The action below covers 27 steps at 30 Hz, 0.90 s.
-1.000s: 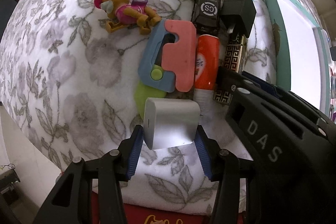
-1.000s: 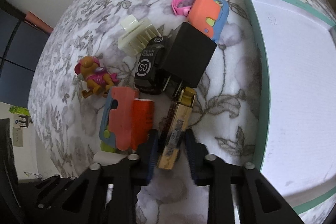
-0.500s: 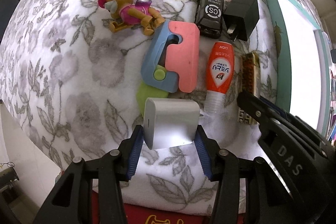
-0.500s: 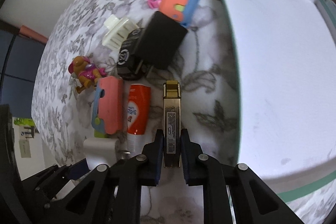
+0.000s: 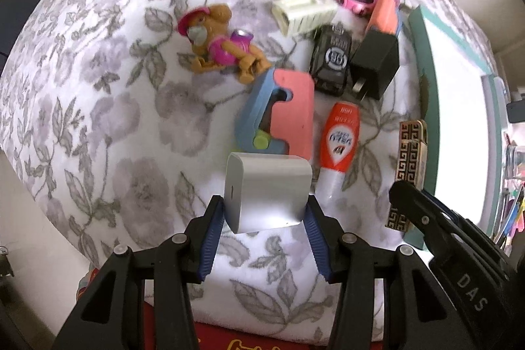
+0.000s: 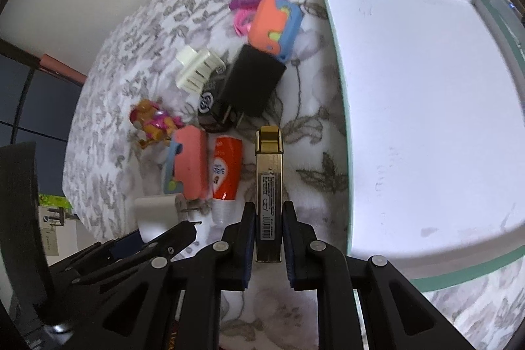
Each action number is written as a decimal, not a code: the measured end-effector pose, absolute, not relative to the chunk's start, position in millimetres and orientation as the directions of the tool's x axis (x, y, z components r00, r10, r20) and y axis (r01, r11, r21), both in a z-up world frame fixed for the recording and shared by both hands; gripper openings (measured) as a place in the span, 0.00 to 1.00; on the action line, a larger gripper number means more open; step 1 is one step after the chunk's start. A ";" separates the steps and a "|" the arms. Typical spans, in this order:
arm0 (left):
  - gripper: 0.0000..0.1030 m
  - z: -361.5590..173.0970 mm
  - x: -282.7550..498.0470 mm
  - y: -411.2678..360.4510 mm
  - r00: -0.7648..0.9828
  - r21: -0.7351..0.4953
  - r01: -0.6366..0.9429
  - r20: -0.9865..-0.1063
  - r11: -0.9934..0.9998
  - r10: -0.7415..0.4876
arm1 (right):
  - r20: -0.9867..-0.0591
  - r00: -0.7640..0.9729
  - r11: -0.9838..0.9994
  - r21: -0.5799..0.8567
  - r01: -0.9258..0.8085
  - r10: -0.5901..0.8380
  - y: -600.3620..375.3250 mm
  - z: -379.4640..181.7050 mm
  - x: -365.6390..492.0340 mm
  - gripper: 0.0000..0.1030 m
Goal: Organize rigid objects
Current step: 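Carry white charger with left tool while right tool carries gold bar over tray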
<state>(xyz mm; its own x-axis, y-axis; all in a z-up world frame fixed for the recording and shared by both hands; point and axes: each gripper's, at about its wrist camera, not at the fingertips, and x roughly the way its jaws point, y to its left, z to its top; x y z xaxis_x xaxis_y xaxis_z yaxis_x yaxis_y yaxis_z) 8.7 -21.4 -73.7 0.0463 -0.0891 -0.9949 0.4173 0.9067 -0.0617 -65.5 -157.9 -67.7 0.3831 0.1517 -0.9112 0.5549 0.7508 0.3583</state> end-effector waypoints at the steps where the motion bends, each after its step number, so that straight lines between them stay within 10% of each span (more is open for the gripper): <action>1: 0.49 -70.2 9.5 -20.4 0.058 -0.065 0.417 -0.994 0.907 -0.098 | -0.907 0.393 0.749 0.364 0.553 0.151 -161.7 -62.8 -72.7 0.16; 27: 0.49 33.4 -22.0 -95.7 0.244 -0.190 0.605 -0.880 0.773 -0.407 | -0.802 0.577 0.686 0.332 0.647 -0.156 -232.9 46.9 -126.6 0.16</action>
